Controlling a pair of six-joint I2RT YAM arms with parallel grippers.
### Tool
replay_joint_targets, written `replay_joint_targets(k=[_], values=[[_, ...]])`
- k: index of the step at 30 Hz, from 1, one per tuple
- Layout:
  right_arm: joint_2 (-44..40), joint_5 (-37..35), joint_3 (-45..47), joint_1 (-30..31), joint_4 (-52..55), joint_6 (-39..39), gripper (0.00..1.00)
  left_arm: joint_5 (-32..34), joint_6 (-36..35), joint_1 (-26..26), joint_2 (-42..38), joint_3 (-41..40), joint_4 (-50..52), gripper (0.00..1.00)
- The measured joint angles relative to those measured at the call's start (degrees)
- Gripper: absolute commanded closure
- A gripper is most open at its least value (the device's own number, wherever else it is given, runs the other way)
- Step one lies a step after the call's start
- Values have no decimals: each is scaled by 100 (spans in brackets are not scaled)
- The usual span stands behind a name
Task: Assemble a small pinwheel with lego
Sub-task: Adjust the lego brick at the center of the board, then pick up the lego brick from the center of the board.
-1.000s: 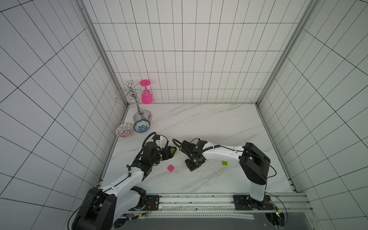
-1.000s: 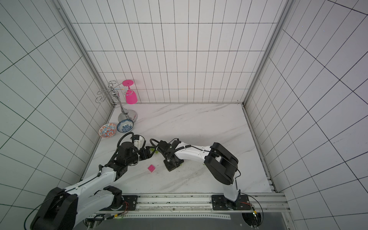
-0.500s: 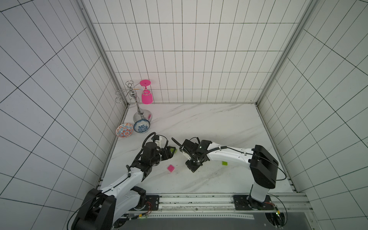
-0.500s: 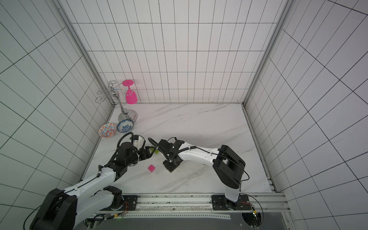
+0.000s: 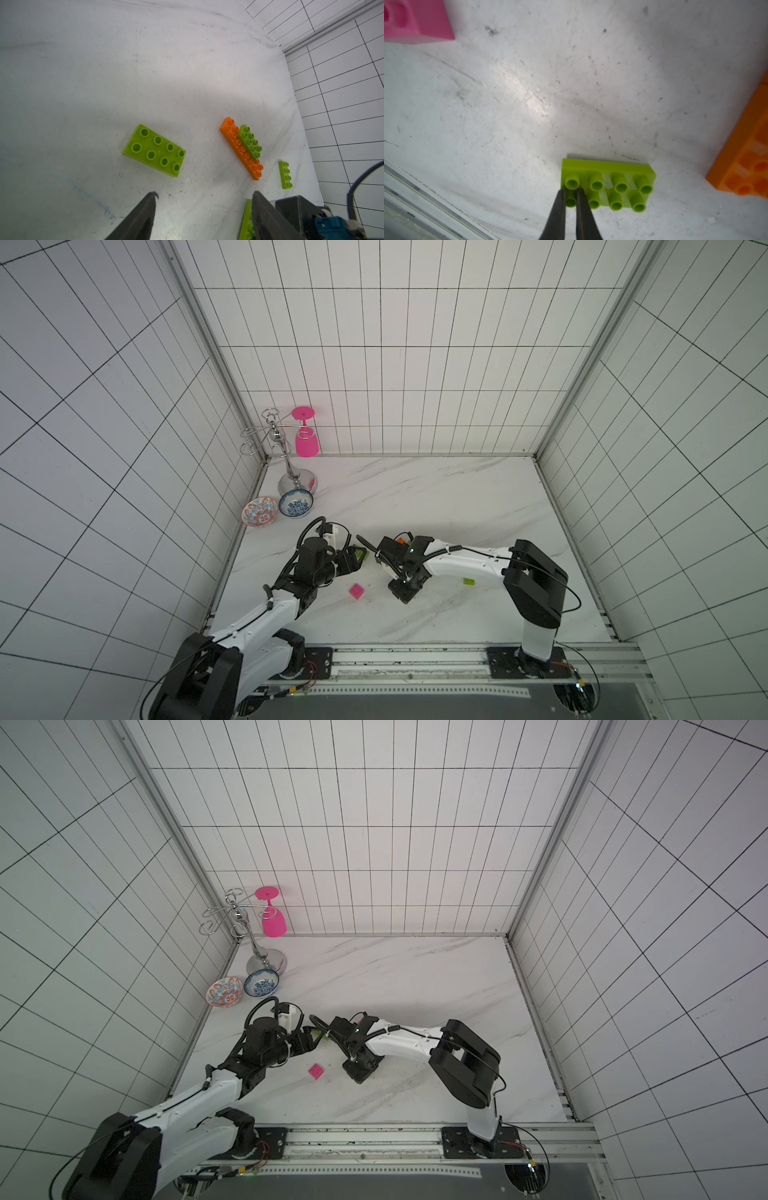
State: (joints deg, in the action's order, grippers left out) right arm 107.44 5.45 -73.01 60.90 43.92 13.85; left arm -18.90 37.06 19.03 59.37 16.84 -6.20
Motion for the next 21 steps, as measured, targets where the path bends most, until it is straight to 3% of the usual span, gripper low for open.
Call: replay_joint_targets(k=[3,10,21], values=[[22,-46,26,0,17,160,77,9,0,0,0,-11,0,26],[22,-85,44,22,9,588,77,22,0,0,0,-11,0,26],[22,-299,52,118,57,914,89,20,-2,-2,20,-11,0,26]])
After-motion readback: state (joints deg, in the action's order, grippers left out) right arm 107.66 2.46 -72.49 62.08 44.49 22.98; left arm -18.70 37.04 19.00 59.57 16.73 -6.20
